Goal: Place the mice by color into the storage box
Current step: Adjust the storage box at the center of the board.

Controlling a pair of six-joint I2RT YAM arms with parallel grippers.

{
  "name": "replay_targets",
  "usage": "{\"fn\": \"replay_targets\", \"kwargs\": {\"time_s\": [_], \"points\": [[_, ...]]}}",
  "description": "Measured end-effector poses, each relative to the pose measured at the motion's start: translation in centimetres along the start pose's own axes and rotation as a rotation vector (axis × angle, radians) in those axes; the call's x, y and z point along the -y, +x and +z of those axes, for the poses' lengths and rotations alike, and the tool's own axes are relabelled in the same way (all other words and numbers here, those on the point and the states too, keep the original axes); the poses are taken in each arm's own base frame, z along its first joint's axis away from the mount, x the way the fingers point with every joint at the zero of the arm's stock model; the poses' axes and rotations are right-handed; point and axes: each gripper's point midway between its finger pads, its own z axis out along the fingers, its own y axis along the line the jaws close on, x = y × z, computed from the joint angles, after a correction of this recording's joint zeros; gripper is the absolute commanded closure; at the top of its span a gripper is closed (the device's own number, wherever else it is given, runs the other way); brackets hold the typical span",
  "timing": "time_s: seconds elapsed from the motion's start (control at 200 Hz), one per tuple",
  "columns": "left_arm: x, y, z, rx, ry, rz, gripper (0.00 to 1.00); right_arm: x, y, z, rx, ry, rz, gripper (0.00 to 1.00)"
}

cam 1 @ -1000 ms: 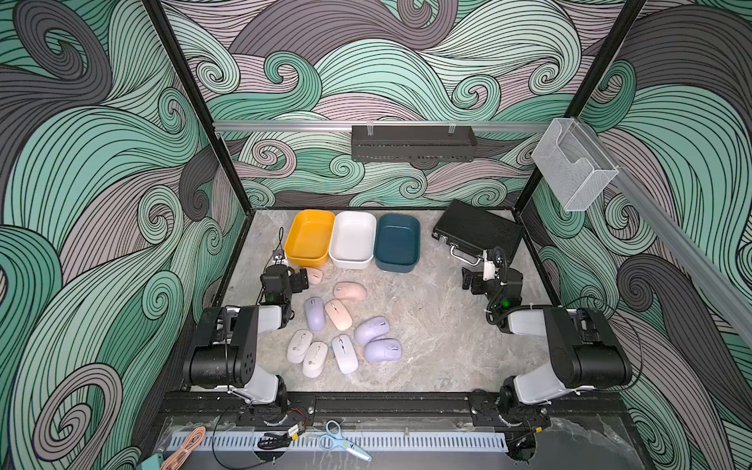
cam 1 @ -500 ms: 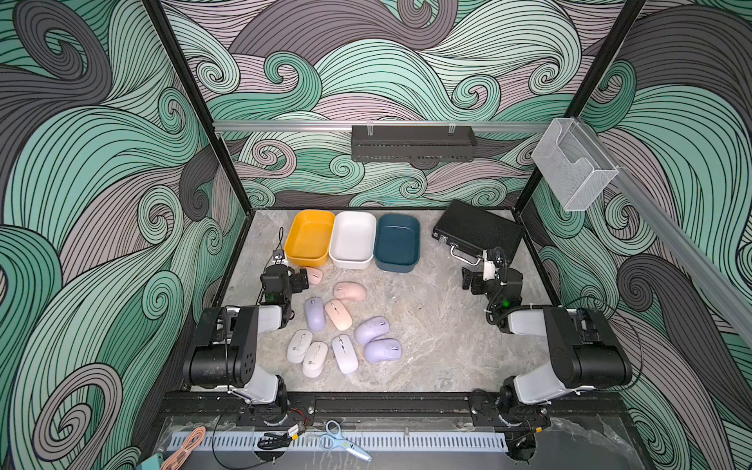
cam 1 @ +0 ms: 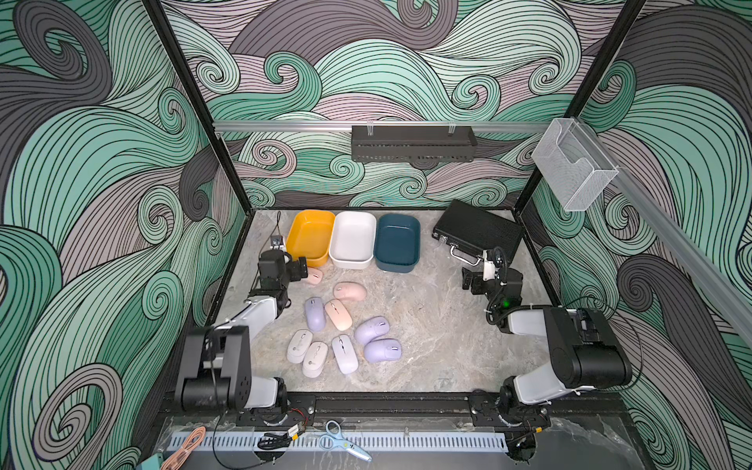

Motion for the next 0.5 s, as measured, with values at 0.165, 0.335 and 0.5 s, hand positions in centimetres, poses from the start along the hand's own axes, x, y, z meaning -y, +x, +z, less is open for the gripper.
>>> {"fn": "replay_targets", "kwargs": {"time_s": [0.165,0.335,0.5], "points": [[1.0,-15.7,-7.3,0.258,0.072,-0.098,0.02,0.0,0.0,0.0,0.0,0.0,0.0,0.0],[0.8,-23.8,-12.7,0.326,0.098,-0.261,0.02,0.7,-1.2,-0.2,-0.072,0.071,0.012,0.0],[0.5,-20.1,-11.1,0.221,0.083,-0.406,0.01,1.4,-15.6,-2.6,0.016,0.119,0.153,0.0]]}}
